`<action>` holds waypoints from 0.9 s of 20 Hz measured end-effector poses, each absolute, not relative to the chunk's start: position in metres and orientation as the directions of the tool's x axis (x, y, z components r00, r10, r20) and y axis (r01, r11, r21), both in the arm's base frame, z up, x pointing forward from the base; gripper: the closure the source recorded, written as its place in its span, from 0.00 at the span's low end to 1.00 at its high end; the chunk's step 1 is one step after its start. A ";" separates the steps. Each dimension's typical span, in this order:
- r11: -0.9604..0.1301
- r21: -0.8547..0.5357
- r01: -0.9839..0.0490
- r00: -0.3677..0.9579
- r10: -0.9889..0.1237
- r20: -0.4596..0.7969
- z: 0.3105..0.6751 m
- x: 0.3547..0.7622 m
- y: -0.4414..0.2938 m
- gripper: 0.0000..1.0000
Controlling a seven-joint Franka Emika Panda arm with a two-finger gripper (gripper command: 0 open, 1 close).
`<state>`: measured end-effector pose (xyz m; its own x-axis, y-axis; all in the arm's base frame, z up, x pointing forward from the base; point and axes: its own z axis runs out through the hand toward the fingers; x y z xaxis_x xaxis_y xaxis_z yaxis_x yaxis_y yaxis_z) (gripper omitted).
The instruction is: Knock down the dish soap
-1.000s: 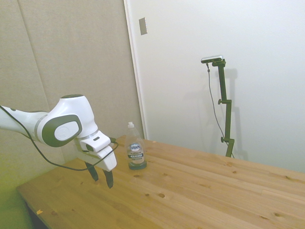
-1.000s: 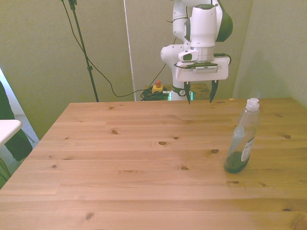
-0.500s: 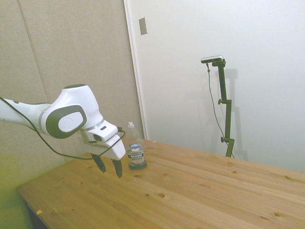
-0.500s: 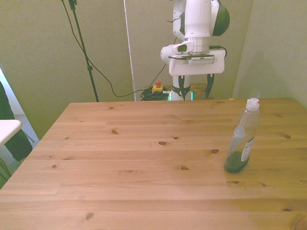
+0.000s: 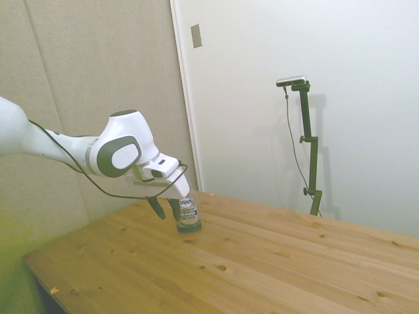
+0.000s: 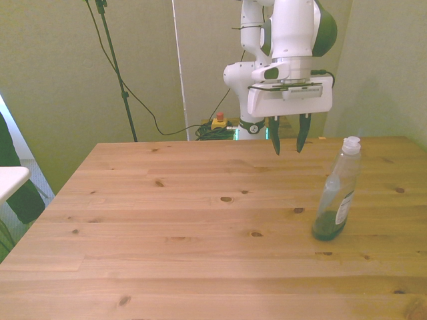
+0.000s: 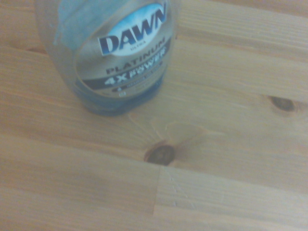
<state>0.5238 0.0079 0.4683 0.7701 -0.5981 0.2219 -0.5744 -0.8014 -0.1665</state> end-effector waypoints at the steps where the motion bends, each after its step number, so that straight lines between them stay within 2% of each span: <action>1: -0.805 -0.165 -0.570 0.773 -0.594 0.222 0.468 0.531 0.008 1.00; 10: -0.813 -0.179 -0.554 0.776 -0.582 0.244 0.481 0.571 0.002 1.00; 18: -0.791 -0.210 -0.575 0.734 -0.612 0.294 0.475 0.609 0.041 1.00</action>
